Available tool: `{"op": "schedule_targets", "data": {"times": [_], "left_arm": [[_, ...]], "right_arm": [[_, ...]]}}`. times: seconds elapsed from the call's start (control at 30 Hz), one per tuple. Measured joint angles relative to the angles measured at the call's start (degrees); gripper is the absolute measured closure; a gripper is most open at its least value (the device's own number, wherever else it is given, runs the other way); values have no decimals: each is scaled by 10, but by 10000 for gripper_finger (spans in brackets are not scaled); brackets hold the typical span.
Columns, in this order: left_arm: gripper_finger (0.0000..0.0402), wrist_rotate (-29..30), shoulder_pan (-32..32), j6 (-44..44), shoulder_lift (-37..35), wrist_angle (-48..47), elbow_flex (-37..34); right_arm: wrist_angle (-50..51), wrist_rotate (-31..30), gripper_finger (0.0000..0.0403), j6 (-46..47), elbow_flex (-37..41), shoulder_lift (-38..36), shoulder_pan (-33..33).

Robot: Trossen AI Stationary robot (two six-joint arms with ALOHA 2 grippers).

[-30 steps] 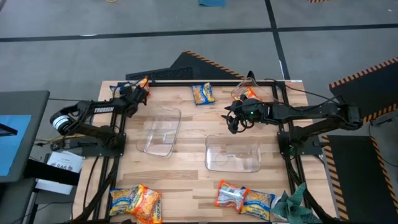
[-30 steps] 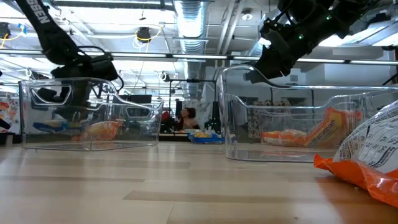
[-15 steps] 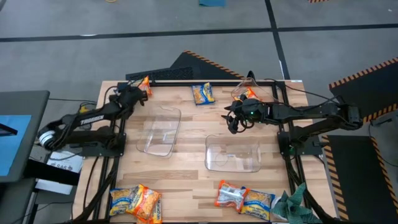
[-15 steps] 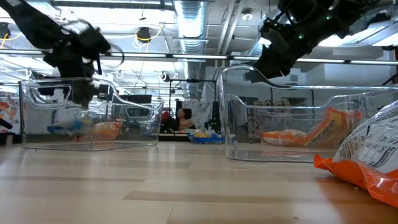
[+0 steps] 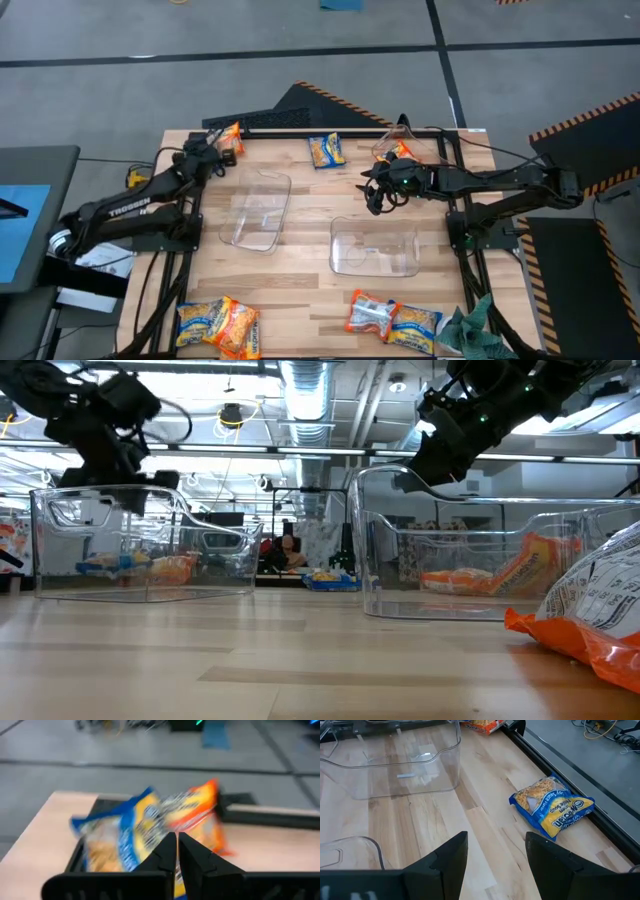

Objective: Sort Maruchan noodles
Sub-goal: Put the blue noodle pack into the middle transparent bin

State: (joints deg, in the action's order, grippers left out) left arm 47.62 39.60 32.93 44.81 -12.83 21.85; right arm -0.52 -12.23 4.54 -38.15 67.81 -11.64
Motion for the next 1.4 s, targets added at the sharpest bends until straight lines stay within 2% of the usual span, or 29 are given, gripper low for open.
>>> {"op": "schedule_targets", "data": {"times": [0.1, 0.33, 0.5, 0.7, 0.8, 0.93, 1.17, 1.27, 1.4], "left_arm": [[367, 19, 5, 44, 24, -19, 0], [280, 19, 27, 12, 104, 49, 0], [221, 16, 47, 34, 161, 79, 0], [188, -1, 82, 58, 224, 105, 0], [186, -15, 97, 59, 260, 126, 0], [188, 5, 88, 59, 288, 144, 1], [199, 6, 84, 59, 293, 138, 1], [231, 4, 84, 63, 293, 134, -2], [304, 5, 83, 81, 293, 131, -25]], "right_arm": [[0, 0, 179, 0, 0, 0, 0], [0, 0, 179, 0, 0, 0, 0], [0, 0, 179, 0, 0, 0, 0], [0, 0, 179, 1, 0, 0, 0], [0, 0, 179, 1, 0, 0, 0], [0, 0, 179, 7, 0, 0, 0], [1, 0, 179, 10, 0, 0, 0], [1, 0, 179, 10, 0, 0, 0], [0, 0, 179, 10, 0, 0, 0]]}}
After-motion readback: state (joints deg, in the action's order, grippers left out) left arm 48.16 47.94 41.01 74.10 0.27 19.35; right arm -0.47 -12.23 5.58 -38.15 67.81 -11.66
